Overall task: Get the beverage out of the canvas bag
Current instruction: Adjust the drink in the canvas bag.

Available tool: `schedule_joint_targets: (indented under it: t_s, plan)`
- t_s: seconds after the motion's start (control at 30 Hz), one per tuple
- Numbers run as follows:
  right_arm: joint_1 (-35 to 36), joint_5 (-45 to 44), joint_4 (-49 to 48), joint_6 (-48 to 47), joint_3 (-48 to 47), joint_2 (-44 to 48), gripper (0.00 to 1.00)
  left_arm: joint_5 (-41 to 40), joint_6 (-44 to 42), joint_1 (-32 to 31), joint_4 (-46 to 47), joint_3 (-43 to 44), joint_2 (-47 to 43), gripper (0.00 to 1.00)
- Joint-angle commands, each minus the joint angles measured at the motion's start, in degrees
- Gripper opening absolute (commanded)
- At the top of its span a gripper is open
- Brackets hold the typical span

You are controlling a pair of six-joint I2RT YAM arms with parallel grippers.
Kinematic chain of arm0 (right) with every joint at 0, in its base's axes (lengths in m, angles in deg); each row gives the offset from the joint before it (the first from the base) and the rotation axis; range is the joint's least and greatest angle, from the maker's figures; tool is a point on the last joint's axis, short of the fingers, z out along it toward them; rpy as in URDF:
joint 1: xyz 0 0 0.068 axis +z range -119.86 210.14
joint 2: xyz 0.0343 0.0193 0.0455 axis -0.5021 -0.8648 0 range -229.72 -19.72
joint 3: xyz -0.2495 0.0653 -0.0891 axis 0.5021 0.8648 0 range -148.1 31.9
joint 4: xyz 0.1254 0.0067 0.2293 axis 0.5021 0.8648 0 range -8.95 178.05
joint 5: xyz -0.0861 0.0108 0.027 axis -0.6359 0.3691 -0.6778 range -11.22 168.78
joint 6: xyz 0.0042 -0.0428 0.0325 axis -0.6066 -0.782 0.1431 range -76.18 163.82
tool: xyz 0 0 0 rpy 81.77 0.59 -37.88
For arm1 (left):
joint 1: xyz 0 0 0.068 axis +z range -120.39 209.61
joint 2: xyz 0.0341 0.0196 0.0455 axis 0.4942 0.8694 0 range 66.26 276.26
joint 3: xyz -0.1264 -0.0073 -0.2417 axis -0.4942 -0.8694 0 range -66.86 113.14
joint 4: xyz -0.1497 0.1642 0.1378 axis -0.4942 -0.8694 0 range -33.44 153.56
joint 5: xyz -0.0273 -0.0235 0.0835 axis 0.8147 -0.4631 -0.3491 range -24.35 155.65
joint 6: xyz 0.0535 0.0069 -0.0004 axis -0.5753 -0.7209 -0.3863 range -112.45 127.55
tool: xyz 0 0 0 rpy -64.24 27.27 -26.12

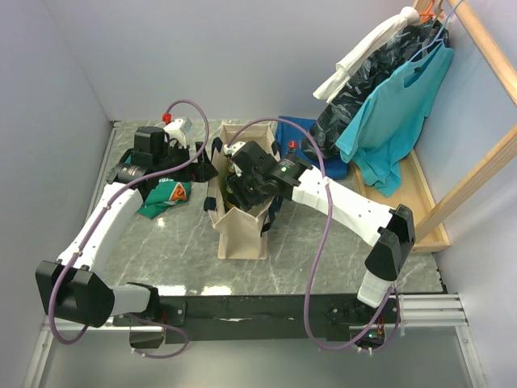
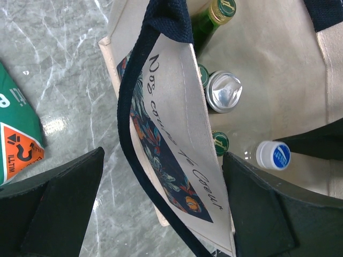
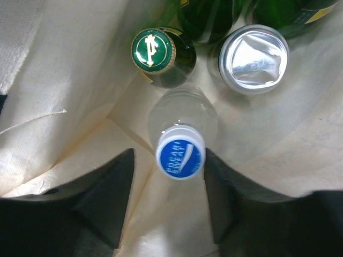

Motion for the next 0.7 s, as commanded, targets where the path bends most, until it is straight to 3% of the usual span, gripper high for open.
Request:
schedule_joint_targets:
  t_s: [0.0,0.33,0.67]
  plan:
    - [-0.1,1.5,-0.7,0.3,-0.9,-0.7,0.55,-0.9,-0.1,0.4,0.9,0.9,0.1,0.97]
    - [-0.1,1.8,-0.5,-0.1,-2.0,-1.1,0.00,-1.1,0.0,0.4,1.0,0.9,0.3,0.97]
    - [-0.1,-0.1,-1.7,-0.6,-6.0,-0.1,0.00,-0.9,0.0,0.3,1.0,0.9,0.0,0.97]
